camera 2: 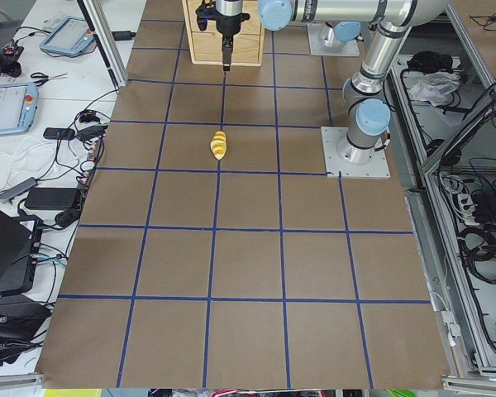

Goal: Open upper drawer
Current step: 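Move the left gripper toward the black drawer handle on the cabinet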

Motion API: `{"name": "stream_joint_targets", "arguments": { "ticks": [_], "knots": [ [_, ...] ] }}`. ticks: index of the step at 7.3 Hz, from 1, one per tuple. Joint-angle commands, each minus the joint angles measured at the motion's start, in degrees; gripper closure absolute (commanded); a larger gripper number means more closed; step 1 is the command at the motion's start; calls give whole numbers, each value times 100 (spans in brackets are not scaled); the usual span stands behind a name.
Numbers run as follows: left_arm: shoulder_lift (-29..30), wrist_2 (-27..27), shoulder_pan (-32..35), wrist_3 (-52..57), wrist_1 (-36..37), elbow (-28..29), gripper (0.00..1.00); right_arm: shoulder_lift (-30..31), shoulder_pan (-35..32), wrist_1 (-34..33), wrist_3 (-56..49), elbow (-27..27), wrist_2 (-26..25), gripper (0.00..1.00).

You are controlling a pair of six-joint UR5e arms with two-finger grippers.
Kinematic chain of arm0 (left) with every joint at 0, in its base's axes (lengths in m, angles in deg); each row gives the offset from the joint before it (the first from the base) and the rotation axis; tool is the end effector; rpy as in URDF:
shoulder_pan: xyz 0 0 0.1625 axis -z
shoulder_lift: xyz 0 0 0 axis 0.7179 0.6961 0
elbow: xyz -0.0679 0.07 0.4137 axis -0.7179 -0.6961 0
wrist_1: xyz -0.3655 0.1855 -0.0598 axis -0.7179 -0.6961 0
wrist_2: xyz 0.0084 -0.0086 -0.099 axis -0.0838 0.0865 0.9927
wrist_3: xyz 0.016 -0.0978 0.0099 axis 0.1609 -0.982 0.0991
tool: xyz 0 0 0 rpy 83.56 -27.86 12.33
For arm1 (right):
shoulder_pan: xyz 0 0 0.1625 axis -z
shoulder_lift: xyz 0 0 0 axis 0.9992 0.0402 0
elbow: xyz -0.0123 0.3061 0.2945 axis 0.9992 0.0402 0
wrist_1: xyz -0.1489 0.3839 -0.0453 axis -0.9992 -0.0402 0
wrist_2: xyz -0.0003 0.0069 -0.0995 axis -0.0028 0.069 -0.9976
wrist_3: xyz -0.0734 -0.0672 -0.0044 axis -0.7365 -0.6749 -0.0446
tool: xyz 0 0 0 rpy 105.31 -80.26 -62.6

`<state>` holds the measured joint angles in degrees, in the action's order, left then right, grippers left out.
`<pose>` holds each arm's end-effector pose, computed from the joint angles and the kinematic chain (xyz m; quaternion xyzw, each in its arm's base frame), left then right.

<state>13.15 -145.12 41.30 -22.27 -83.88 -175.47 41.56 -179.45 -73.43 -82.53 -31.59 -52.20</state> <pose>-0.1090 -0.5044 0.4970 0.0087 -0.9992 0.0386 0.0008 0.1450 -0.5162 0.5049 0.0063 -0.9995 -0.0225 0.0220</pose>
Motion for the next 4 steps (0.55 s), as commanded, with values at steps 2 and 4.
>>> {"name": "stream_joint_targets", "arguments": {
  "ticks": [2,4],
  "knots": [
    [212,588,52,-720,354,6,0,0,0,0,-4,0,0,0],
    [319,937,149,-1118,513,23,0,0,0,0,4,0,0,0]
  ]
}}
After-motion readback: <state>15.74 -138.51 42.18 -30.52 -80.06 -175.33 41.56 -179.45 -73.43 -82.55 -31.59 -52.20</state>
